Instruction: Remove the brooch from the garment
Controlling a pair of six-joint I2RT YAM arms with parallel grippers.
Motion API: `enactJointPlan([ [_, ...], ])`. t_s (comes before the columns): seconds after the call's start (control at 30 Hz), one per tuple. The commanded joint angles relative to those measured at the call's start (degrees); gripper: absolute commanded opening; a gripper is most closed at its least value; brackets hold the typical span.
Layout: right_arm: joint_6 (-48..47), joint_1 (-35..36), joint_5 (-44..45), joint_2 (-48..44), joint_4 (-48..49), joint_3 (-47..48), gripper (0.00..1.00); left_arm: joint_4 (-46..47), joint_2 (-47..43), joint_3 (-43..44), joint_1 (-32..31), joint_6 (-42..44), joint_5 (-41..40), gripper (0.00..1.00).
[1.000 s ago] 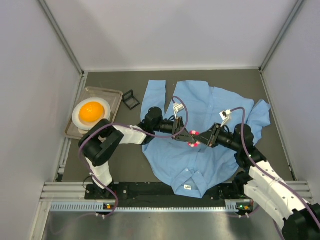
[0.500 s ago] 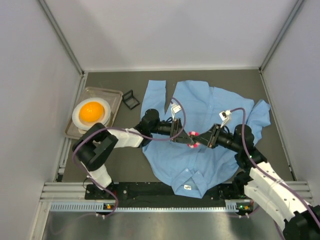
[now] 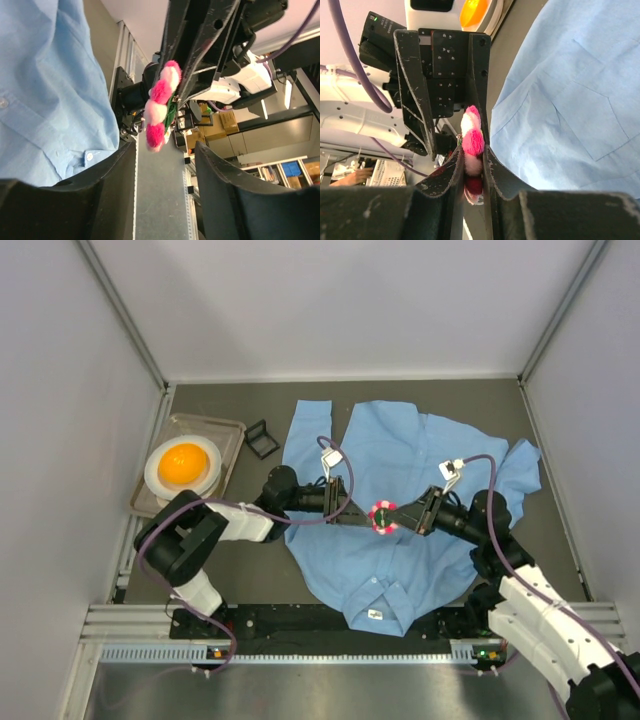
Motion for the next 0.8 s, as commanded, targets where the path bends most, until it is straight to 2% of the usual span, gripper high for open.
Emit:
enactJointPlan([
  [0.0,1.65,0.65,-2.59,0.38,5.05,0.13,0.0,15.52,2.99,1.32,0.0,-6.88,0.29,0.54],
  [0.13,1.13,0.65,-3.47,0.91,4.61,0.49,0.0,23.0,5.98,1.76,0.09,-13.21,0.46,0.38],
  [0.17,1.13,0.65,-3.47,0.91,4.34,0.57,0.0,23.88,6.59,1.67,0.09,-13.57,0.55,0.3],
  [0.27,0.6,0.66,-4.0,1.78,4.16,1.19,0.0,22.84,5.9,0.71,0.53,-12.7,0.11,0.19],
  [0.33,0.34,0.65,-4.53,3.1,4.43,1.54,0.0,20.82,4.76,0.44,0.7,-11.47,0.02,0.06],
  [0.4,-0.8,0.65,-5.14,3.81,3.21,2.41,0.0,18.02,3.62,0.53,0.96,-10.15,0.02,0.0],
  [0.43,-3.07,0.57,-4.71,4.24,1.81,3.12,0.04,13.82,1.96,0.53,1.05,-8.14,0.2,0.0],
  [0.47,-4.4,0.57,-3.23,4.33,-2.3,3.91,0.2,10.56,0.81,0.62,1.58,-7.08,0.37,0.0],
  [0.5,-5.89,0.65,-2.51,4.34,-3.99,5.57,0.27,7.74,-0.42,0.36,2.02,-6.03,0.46,0.0],
  [0.53,-8.08,0.65,-1.81,4.25,-4.97,6.19,0.32,1.1,-3.22,0.18,3.07,-3.67,0.72,0.0],
  [0.57,-8.97,0.65,-0.06,4.25,-6.8,7.24,0.42,-3.4,-4.9,0.09,3.77,-1.99,0.64,0.0],
  [0.63,-11.08,0.65,1.09,4.51,-7.52,7.87,0.49,-14.11,-10.59,0.62,5.35,4.05,0.55,0.0],
  [0.67,-11.61,0.65,1.79,4.6,-7.53,8.04,0.53,-24.7,-12.72,0.88,7.19,6.09,-0.93,0.0],
  [0.73,-13.19,0.83,2.24,5.47,-6.74,7.87,0.56,-37.84,-18.41,2.81,10.61,12.05,-2.7,0.0],
  [0.77,-13.72,1.44,2.5,6.44,-6.47,8.04,0.56,-48.6,-20.1,3.77,11.77,13.66,-4.1,0.0],
])
